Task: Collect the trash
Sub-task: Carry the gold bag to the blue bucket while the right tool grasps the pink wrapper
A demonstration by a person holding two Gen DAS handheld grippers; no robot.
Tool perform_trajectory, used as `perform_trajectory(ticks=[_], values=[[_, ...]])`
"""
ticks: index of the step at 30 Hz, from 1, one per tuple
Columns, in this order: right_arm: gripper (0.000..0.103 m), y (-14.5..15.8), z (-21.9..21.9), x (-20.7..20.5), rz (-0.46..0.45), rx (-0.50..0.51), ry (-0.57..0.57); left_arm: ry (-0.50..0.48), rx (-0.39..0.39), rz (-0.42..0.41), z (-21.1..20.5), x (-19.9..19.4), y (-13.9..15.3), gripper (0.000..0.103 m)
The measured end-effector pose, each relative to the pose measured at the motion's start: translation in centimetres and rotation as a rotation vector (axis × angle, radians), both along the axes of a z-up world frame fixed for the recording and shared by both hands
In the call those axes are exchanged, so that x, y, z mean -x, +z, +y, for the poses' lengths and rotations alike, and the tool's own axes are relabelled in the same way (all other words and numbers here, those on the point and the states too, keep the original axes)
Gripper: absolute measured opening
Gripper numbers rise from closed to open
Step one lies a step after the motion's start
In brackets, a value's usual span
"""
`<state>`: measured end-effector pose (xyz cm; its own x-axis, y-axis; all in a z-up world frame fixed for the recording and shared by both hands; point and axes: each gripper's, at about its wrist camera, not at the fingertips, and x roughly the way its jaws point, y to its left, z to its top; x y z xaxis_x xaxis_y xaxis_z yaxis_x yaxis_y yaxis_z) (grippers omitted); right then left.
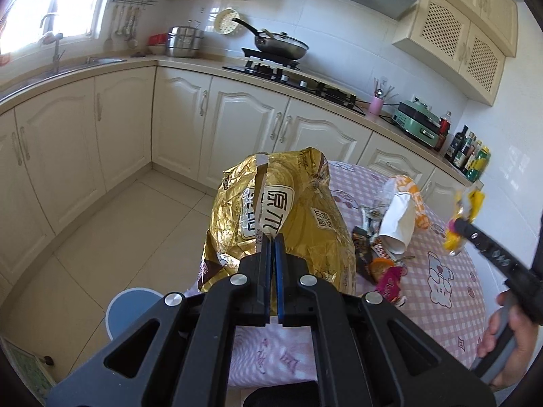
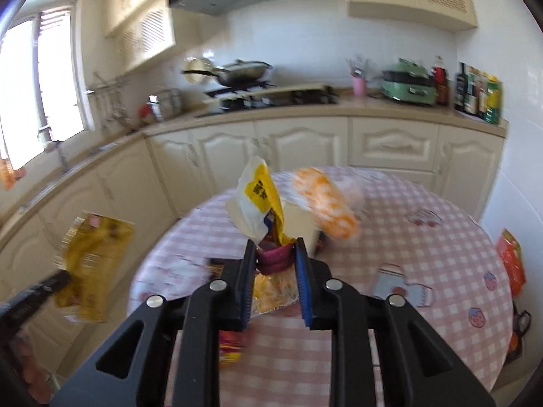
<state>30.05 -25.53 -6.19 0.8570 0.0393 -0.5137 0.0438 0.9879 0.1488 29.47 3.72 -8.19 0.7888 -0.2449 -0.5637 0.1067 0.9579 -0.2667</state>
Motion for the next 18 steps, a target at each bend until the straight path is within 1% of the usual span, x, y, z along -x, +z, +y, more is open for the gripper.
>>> perform_trajectory(ticks=[3,4,6,7,10,13,18], values=[[0.022,0.9,4.7,-0.4,-0.009,-0.028,0.159,0.048,-0.001,0.017,2.4,0.2,-0.9,0.001],[0.022,0.8,6.1,-0.7,0.000,-0.038,0.204,0.066,-0.005,0.026,3.1,0.4,-1.2,0.001],[0.022,-0.4,10.2,-2.0,0.041,-0.058,0.311,0.114,-0.018,0.054,5.2,0.3,-2.2,0.001],[0.022,-1.0,11.8,-2.5,0.060,-0.062,0.346,0.135,-0.022,0.070,6.2,0.4,-2.9,0.001],[0.021,-4.0,17.8,-4.7,0.147,-0.075,0.475,0.204,-0.040,0.132,9.2,-0.2,-4.8,0.001],[0.021,-7.8,23.0,-7.1,0.241,-0.069,0.561,0.257,-0.070,0.203,11.4,-1.1,-7.2,0.001],[0.021,-14.4,29.1,-10.3,0.368,-0.049,0.617,0.321,-0.097,0.359,14.3,-3.9,-12.9,0.001]])
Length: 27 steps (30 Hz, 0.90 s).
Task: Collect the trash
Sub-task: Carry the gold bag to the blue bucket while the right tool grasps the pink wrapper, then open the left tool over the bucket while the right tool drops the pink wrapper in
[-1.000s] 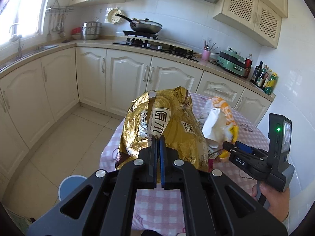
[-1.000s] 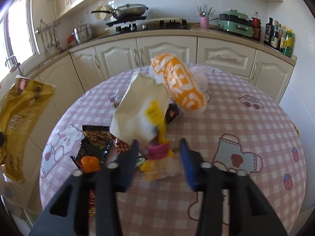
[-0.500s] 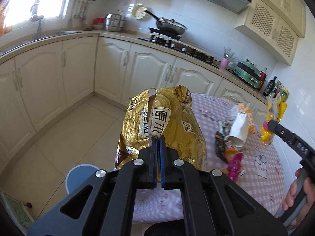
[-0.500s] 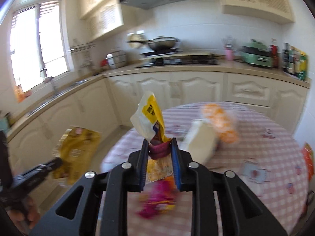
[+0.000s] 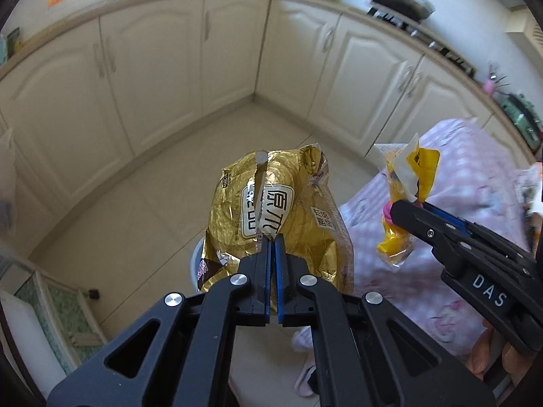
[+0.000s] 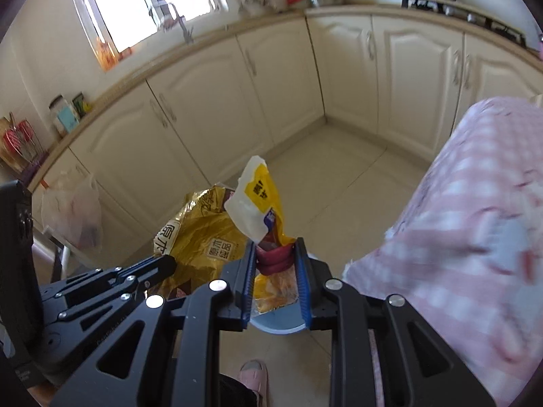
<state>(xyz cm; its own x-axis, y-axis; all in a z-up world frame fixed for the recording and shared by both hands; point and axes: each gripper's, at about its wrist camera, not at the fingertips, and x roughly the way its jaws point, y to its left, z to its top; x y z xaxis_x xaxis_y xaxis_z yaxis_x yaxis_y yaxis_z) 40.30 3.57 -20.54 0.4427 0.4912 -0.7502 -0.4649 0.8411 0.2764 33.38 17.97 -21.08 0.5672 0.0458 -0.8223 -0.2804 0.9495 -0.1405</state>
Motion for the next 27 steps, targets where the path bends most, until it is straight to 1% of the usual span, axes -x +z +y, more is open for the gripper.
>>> perform_trajectory(ticks=[1,4,6,9,10,11,12,13,14,15,18,21,24,26,27], values=[[0.021,-1.3,0.8,-0.7,0.022,0.006,0.007,0.008,0.005,0.028,0.7,-0.5,-1.0,0.001],[0.021,-4.4,3.0,-1.1,0.063,0.028,0.018,0.042,0.025,0.122,2.2,-3.1,-5.0,0.001],[0.021,-6.4,4.1,-1.2,0.086,0.040,0.022,0.049,0.041,0.156,2.8,-4.3,-6.7,0.002],[0.021,-8.5,4.7,-2.2,0.113,0.062,0.013,0.052,0.057,0.188,3.7,-6.0,-8.6,0.007],[0.021,-9.1,5.0,-2.5,0.122,0.063,0.009,0.050,0.062,0.199,3.9,-6.4,-9.0,0.009],[0.021,-9.6,5.1,-2.7,0.132,0.066,0.004,0.051,0.064,0.211,4.0,-6.8,-9.5,0.018],[0.022,-10.2,5.5,-3.1,0.139,0.069,0.002,0.053,0.062,0.221,4.3,-6.5,-10.0,0.031],[0.022,-10.5,5.8,-3.2,0.146,0.069,0.001,0.065,0.058,0.229,4.5,-6.6,-10.3,0.037],[0.022,-10.8,5.7,-3.4,0.151,0.071,0.002,0.075,0.057,0.225,5.0,-5.6,-10.6,0.045],[0.022,-11.1,5.9,-3.3,0.154,0.075,0.004,0.083,0.062,0.221,5.3,-5.4,-10.7,0.048],[0.022,-12.1,6.6,-3.6,0.170,0.081,0.014,0.101,0.081,0.222,6.1,-4.8,-11.3,0.049],[0.022,-13.0,7.2,-3.8,0.187,0.083,0.023,0.124,0.078,0.216,7.3,-4.1,-11.5,0.052],[0.022,-13.1,8.1,-3.9,0.193,0.076,0.032,0.156,0.070,0.200,8.2,-3.4,-11.1,0.058],[0.022,-12.9,8.8,-3.9,0.186,0.068,0.038,0.169,0.069,0.189,8.5,-3.0,-10.5,0.059],[0.024,-12.8,9.0,-4.0,0.180,0.062,0.040,0.175,0.069,0.181,8.7,-2.8,-10.2,0.060]])
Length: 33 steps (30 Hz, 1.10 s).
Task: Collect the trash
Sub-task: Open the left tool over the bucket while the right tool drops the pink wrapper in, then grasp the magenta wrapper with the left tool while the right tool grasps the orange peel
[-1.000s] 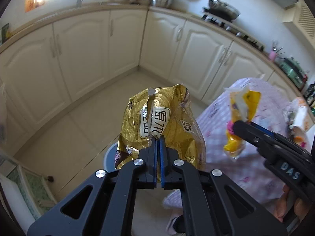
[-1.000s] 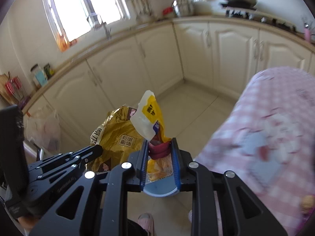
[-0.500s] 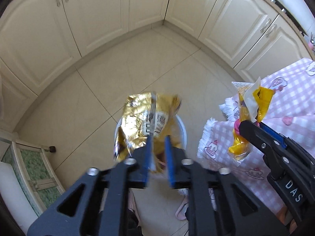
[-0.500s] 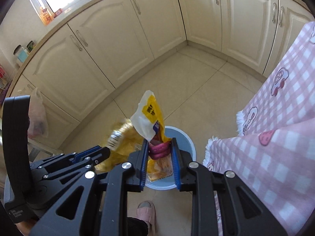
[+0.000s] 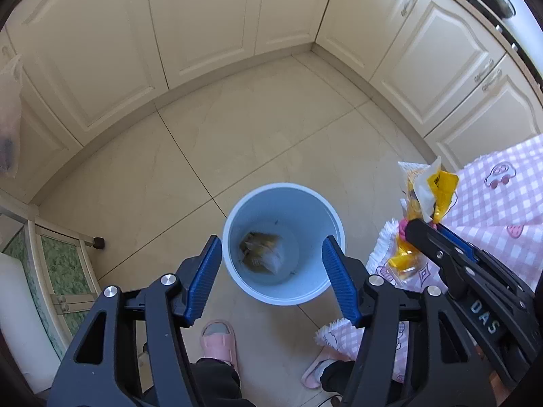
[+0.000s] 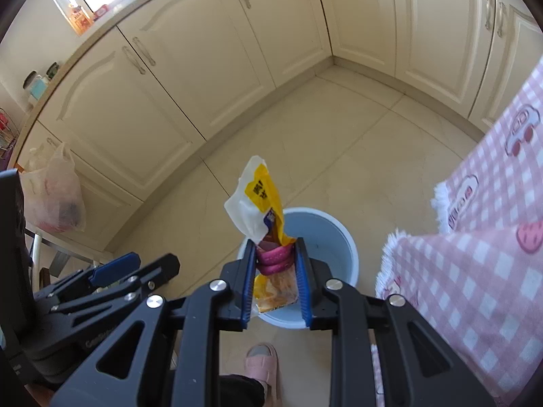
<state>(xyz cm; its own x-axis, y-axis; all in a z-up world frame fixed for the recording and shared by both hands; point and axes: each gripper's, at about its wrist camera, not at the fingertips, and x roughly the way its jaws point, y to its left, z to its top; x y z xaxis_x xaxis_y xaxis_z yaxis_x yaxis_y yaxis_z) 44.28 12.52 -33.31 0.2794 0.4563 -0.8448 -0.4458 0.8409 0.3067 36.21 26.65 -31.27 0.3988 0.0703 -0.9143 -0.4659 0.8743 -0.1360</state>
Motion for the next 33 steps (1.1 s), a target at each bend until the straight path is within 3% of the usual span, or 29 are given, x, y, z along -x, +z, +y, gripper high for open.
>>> perform_trajectory(ticks=[5,7,8,16,22,26,33], values=[[0.027,2.3,0.7,-0.1,-0.064,-0.021,-0.002,0.020,-0.003,-0.046,0.5,0.9,2.1,0.061],[0.044,3.6,0.5,0.0,-0.100,-0.028,-0.011,0.020,-0.006,-0.070,0.4,1.3,3.1,0.061],[0.046,4.3,0.5,0.2,-0.118,-0.031,-0.016,0.019,-0.009,-0.086,0.3,1.5,3.9,0.061],[0.047,11.0,-3.2,3.4,-0.283,0.003,-0.085,-0.017,-0.052,-0.198,-2.0,4.1,9.7,0.061],[0.047,18.0,-10.2,8.5,-0.463,0.031,-0.204,-0.122,-0.069,-0.313,-7.0,6.3,14.9,0.061],[0.050,21.5,-15.8,11.7,-0.546,0.044,-0.298,-0.238,-0.066,-0.393,-12.5,7.4,18.0,0.068],[0.051,24.0,-28.3,15.9,-0.593,0.085,-0.502,-0.472,-0.049,-0.442,-23.0,8.5,20.4,0.071]])
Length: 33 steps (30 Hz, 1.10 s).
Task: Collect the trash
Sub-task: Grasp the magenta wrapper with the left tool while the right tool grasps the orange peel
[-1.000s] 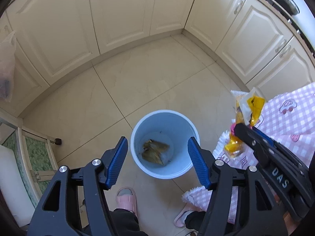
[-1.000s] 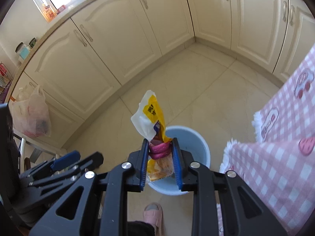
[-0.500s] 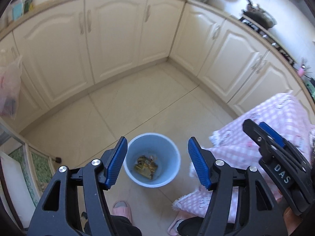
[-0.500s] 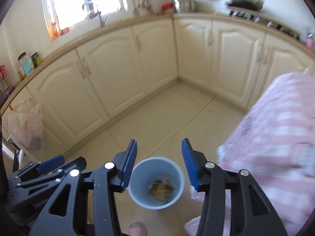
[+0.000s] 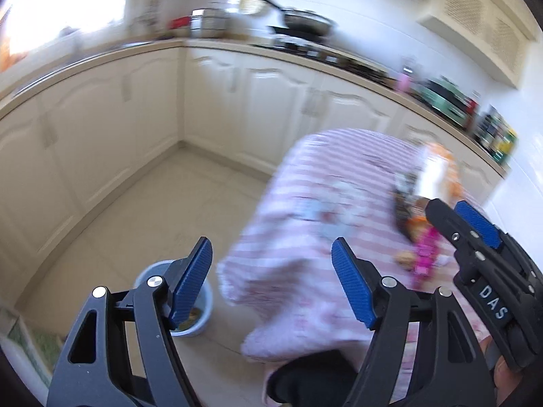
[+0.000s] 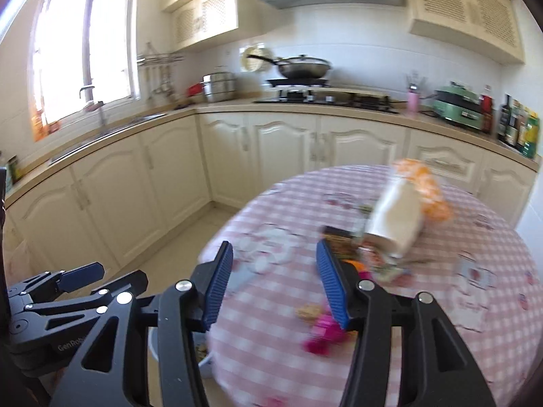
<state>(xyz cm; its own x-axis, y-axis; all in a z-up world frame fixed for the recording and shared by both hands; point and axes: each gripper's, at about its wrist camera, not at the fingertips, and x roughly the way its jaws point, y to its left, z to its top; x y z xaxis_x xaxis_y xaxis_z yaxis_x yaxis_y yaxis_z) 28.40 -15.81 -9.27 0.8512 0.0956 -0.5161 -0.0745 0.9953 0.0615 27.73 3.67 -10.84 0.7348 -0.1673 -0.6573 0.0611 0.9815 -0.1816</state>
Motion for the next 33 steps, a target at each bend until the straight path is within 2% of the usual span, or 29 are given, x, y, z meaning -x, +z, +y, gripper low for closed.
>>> perform_trajectory(ticks=[8,16,17,20,22,23,24,28,33], values=[[0.051,-1.6,-10.7,2.5,0.037,-0.070,-0.183,-0.227,-0.073,0.043,-11.2,-0.8,-0.2,0.072],[0.054,-3.4,-14.1,2.8,0.083,-0.135,-0.215,-0.288,-0.139,0.101,-16.4,-2.1,-1.7,0.072],[0.054,-3.7,-14.4,2.8,0.088,-0.142,-0.215,-0.295,-0.147,0.111,-16.8,-2.4,-2.1,0.070],[0.055,-4.0,-14.6,2.2,0.102,-0.157,-0.215,-0.314,-0.165,0.138,-17.6,-2.7,-2.8,0.054],[0.055,-4.2,-14.8,2.1,0.110,-0.170,-0.213,-0.311,-0.195,0.125,-18.0,-2.9,-2.9,0.050],[0.055,-4.3,-14.9,2.0,0.115,-0.179,-0.210,-0.320,-0.188,0.108,-18.1,-2.8,-2.6,0.038],[0.055,-4.3,-15.0,1.9,0.117,-0.185,-0.208,-0.332,-0.163,0.102,-17.9,-2.7,-2.3,0.033],[0.055,-4.2,-14.7,1.4,0.122,-0.192,-0.192,-0.314,-0.111,0.050,-16.8,-2.2,-0.8,0.032],[0.055,-4.2,-13.2,-0.1,0.147,-0.191,-0.137,-0.256,-0.003,-0.013,-13.1,-1.9,1.4,0.032]])
